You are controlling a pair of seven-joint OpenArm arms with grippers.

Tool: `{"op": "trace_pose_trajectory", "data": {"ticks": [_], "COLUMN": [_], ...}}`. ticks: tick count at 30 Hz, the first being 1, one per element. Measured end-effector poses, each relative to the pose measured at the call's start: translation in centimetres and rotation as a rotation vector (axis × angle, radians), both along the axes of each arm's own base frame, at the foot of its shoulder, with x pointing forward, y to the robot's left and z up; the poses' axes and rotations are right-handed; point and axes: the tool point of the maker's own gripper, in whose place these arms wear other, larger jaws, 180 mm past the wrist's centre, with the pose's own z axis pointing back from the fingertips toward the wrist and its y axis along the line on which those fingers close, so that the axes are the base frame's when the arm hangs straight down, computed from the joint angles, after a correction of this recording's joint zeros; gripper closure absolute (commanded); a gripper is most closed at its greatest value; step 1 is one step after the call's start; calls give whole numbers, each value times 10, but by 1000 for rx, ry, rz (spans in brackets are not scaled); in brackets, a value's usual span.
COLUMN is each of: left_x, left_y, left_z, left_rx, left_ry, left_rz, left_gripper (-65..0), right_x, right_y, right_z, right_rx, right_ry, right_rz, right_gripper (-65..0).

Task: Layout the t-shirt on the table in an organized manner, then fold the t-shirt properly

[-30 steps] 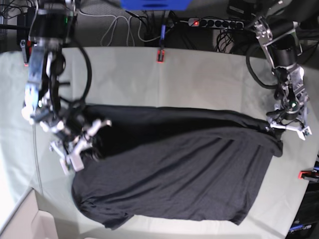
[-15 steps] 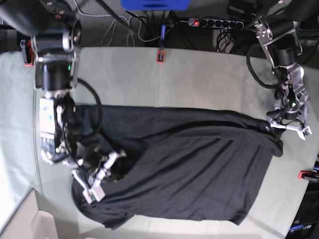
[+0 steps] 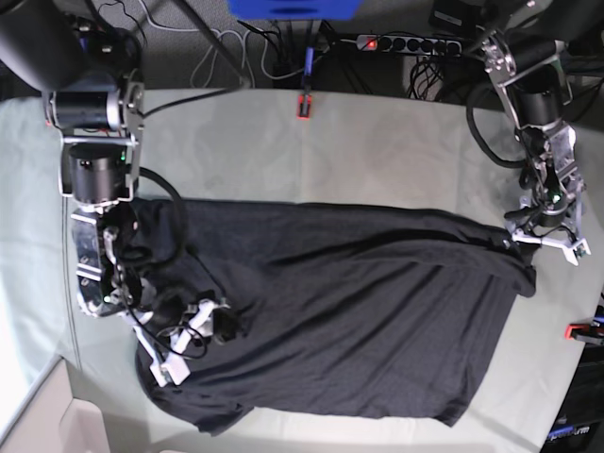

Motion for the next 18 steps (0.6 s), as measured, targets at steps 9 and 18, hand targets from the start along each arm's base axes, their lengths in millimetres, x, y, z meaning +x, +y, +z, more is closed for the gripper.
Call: {"op": "trace_pose_trajectory", "data": {"ticks": [9, 18], "left_x": [1, 12], "left_y": [-2, -4], "left_z": [0, 4], "left_rx": [-3, -21], "left_ry": [1, 4], "left_rz": [3, 7], "left_gripper": [-417, -415], "right_x": [-67, -160], "right_y": [-16, -6], "right_z": [5, -36], "right_rx": [-104, -105], "right_ry": [-91, 24], "right_rz": [22, 62], "right_gripper": [-377, -380]}}
